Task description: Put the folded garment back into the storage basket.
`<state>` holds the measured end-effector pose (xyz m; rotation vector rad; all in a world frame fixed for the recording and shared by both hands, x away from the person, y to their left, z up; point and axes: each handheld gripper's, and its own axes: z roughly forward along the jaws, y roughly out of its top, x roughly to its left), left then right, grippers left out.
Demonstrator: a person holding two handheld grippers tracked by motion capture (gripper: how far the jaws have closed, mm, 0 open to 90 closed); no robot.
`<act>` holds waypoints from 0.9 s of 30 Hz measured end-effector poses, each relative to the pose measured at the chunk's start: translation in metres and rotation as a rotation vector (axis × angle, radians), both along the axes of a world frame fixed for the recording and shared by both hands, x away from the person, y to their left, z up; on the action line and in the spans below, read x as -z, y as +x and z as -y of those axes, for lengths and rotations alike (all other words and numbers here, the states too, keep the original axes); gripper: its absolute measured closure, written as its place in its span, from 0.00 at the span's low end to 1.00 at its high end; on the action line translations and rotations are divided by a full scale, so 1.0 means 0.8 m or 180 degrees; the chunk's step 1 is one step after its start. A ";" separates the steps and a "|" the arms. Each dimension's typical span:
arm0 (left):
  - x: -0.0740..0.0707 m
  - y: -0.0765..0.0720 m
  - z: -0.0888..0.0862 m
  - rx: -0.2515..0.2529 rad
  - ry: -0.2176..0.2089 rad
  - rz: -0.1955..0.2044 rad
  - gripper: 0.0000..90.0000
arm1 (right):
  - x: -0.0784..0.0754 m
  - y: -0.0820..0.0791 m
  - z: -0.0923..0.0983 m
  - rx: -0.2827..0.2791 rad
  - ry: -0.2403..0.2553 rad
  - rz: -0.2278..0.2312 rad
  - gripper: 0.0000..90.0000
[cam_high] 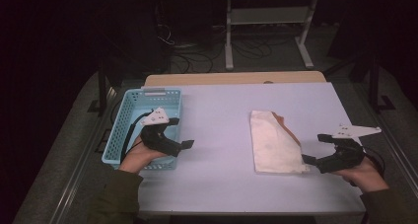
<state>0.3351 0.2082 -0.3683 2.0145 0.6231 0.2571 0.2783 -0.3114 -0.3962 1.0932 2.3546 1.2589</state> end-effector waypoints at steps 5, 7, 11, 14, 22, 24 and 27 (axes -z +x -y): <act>0.000 0.000 0.000 0.0006 0.0011 0.0013 0.00 | 0.005 -0.005 0.006 0.0032 0.0004 0.0003 0.00; 0.000 0.000 0.000 0.0004 0.0002 0.0007 0.00 | 0.007 -0.008 0.009 0.0033 0.0014 -0.0004 0.00; 0.000 0.000 0.000 0.0002 -0.0004 0.0004 0.00 | 0.013 -0.012 0.014 0.0060 0.0011 -0.0021 0.00; 0.000 0.000 0.000 0.0002 -0.0002 0.0007 0.00 | 0.017 -0.015 0.017 0.0079 0.0010 -0.0039 0.00; 0.000 0.000 0.000 0.0002 0.0002 0.0027 0.00 | 0.027 -0.022 0.021 0.0108 -0.0011 -0.0086 0.00; 0.000 0.000 0.000 0.0002 0.0002 0.0027 0.00 | 0.030 -0.023 0.021 0.0115 -0.0018 -0.0094 0.00; 0.000 -0.001 0.000 0.0010 0.0007 0.0026 0.00 | 0.034 -0.024 0.021 0.0117 -0.0038 -0.0112 0.00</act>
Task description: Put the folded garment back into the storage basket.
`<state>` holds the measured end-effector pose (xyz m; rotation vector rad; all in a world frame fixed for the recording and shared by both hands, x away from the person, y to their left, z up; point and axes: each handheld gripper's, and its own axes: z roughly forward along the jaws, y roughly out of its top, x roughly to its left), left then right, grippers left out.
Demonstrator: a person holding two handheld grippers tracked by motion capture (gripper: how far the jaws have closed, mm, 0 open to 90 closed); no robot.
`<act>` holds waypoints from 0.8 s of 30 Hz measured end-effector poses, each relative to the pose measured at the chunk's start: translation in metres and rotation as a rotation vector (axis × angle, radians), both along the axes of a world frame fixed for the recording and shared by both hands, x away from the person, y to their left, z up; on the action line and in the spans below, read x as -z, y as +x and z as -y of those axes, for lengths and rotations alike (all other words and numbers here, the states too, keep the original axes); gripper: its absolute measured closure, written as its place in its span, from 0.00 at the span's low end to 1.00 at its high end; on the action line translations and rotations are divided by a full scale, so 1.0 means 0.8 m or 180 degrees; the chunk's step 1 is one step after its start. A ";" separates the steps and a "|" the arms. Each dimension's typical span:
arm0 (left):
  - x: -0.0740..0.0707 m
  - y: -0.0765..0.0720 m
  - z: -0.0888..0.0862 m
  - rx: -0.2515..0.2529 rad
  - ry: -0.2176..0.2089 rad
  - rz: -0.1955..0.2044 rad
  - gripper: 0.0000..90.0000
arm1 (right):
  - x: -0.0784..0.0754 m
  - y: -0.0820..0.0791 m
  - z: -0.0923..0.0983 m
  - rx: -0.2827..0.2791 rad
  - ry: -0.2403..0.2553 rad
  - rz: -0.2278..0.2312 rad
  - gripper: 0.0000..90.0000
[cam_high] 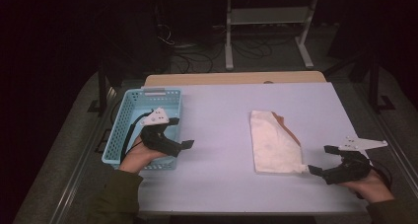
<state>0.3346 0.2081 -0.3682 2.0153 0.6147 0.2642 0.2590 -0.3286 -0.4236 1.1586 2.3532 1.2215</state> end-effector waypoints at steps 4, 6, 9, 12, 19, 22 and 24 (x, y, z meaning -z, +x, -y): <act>0.000 0.000 0.000 -0.0001 0.0003 -0.0001 0.00 | 0.009 0.000 -0.004 -0.0024 -0.0038 -0.0094 0.00; 0.000 0.000 0.000 -0.0002 0.0005 -0.0002 0.00 | 0.012 0.000 -0.006 -0.0044 -0.0071 -0.0119 0.00; 0.000 0.000 0.000 -0.0001 0.0007 -0.0003 0.00 | 0.014 0.000 -0.008 -0.0063 -0.0077 -0.0134 0.00; 0.000 0.000 0.001 -0.0003 0.0008 -0.0001 0.00 | 0.016 0.001 -0.011 -0.0097 -0.0093 -0.0139 0.00; 0.000 0.000 0.001 -0.0002 0.0007 -0.0003 0.00 | 0.019 0.001 -0.016 -0.0126 -0.0136 -0.0159 0.00; 0.000 0.000 0.000 -0.0003 0.0007 -0.0002 0.00 | 0.021 0.002 -0.020 -0.0151 -0.0165 -0.0171 0.00; 0.000 0.000 0.001 -0.0003 0.0009 -0.0003 0.00 | 0.021 0.002 -0.022 -0.0161 -0.0164 -0.0173 0.00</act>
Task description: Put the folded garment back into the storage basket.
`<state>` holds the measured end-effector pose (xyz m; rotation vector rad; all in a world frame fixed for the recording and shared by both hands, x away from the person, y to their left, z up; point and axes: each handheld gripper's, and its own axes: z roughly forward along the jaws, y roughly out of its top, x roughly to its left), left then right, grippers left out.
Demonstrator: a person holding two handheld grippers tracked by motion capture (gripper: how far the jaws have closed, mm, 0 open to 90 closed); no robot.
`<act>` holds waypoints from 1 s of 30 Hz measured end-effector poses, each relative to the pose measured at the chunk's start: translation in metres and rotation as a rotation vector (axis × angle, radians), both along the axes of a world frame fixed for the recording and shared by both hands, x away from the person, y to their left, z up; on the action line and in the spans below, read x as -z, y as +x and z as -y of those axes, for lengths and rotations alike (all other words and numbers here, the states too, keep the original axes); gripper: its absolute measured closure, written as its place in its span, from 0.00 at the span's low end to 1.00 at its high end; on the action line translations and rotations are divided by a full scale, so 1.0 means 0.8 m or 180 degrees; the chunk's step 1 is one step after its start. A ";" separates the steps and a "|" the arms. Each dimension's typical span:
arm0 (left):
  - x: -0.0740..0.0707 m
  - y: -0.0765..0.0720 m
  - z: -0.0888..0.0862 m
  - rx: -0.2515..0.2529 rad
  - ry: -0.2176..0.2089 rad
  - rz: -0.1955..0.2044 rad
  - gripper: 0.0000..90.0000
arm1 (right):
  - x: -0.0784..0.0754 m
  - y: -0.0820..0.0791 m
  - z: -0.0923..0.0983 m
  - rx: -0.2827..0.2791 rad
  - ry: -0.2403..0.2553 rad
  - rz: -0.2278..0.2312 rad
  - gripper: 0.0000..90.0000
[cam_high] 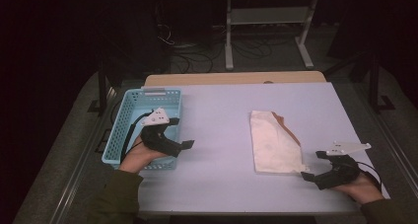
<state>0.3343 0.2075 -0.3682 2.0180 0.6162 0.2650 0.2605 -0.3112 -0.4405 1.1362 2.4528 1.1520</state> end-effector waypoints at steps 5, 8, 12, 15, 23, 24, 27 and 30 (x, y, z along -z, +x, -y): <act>0.000 0.000 0.000 0.0001 0.0003 0.0004 0.00 | 0.001 0.001 -0.005 -0.0046 -0.0003 0.0010 0.00; 0.000 0.000 0.001 0.0005 0.0008 0.0010 0.00 | 0.002 0.002 -0.008 -0.0057 -0.0002 0.0002 0.00; 0.000 0.000 0.001 0.0003 0.0010 0.0011 0.00 | 0.002 0.003 -0.011 -0.0068 -0.0014 0.0016 0.00; 0.000 0.000 0.001 0.0003 0.0014 0.0010 0.00 | 0.003 0.004 -0.014 -0.0089 -0.0014 0.0002 0.00; 0.000 0.000 0.001 0.0003 0.0017 0.0010 0.00 | 0.006 0.006 -0.025 -0.0140 -0.0056 -0.0008 0.00; 0.000 0.000 0.001 0.0003 0.0018 0.0011 0.00 | 0.006 0.006 -0.025 -0.0136 -0.0051 -0.0013 0.00; 0.000 0.000 0.001 0.0003 0.0019 0.0011 0.00 | 0.006 0.007 -0.027 -0.0123 -0.0041 -0.0025 0.01; 0.000 0.000 0.001 0.0004 0.0020 0.0012 0.00 | 0.008 0.008 -0.031 -0.0131 -0.0041 -0.0036 0.01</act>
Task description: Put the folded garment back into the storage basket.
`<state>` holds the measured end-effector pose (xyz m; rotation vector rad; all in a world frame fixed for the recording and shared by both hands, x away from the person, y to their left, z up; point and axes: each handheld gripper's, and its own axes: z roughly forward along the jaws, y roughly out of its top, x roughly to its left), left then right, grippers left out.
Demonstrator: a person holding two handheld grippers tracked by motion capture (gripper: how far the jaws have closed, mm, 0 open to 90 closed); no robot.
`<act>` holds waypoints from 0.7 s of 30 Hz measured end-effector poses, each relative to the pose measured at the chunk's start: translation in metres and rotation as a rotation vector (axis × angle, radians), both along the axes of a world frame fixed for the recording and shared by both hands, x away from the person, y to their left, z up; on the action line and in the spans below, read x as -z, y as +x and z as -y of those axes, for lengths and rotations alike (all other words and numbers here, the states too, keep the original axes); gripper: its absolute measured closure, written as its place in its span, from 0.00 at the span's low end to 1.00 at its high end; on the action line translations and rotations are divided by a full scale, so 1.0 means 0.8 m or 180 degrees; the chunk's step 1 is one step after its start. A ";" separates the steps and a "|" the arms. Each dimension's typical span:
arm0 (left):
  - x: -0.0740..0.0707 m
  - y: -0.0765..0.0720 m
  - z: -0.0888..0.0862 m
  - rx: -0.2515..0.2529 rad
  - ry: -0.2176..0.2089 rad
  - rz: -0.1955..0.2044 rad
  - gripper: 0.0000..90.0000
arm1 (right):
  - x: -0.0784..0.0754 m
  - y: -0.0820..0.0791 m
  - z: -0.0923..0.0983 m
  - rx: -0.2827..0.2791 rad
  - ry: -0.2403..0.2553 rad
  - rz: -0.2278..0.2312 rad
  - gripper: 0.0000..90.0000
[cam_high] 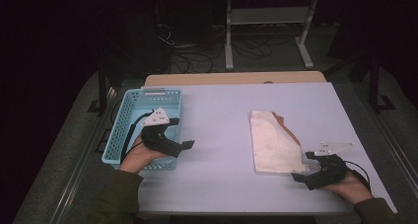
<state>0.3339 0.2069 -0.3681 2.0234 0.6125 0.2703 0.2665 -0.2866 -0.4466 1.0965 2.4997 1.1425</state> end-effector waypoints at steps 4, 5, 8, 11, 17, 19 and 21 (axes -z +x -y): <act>0.000 0.000 0.000 -0.0001 -0.0001 0.0000 0.00 | 0.001 0.001 -0.003 -0.0004 -0.0003 -0.0016 0.01; 0.000 0.000 0.000 -0.0003 -0.0004 0.0002 0.00 | 0.002 0.002 -0.004 -0.0003 -0.0005 -0.0022 0.01; 0.000 0.000 0.000 -0.0003 -0.0003 0.0004 0.00 | 0.003 0.003 -0.006 -0.0007 -0.0002 -0.0029 0.01; 0.000 0.000 0.000 -0.0003 -0.0004 0.0002 0.00 | 0.003 0.004 -0.008 0.0002 -0.0008 -0.0040 0.01; 0.000 0.000 0.000 -0.0004 -0.0003 -0.0002 0.00 | 0.006 0.007 -0.014 -0.0005 -0.0050 -0.0032 0.01; 0.000 0.000 0.000 -0.0006 -0.0004 0.0000 0.00 | 0.008 0.008 -0.016 -0.0010 -0.0072 -0.0038 0.01; 0.000 0.000 0.000 -0.0006 -0.0003 0.0000 0.00 | 0.009 0.009 -0.016 -0.0012 -0.0091 -0.0034 0.01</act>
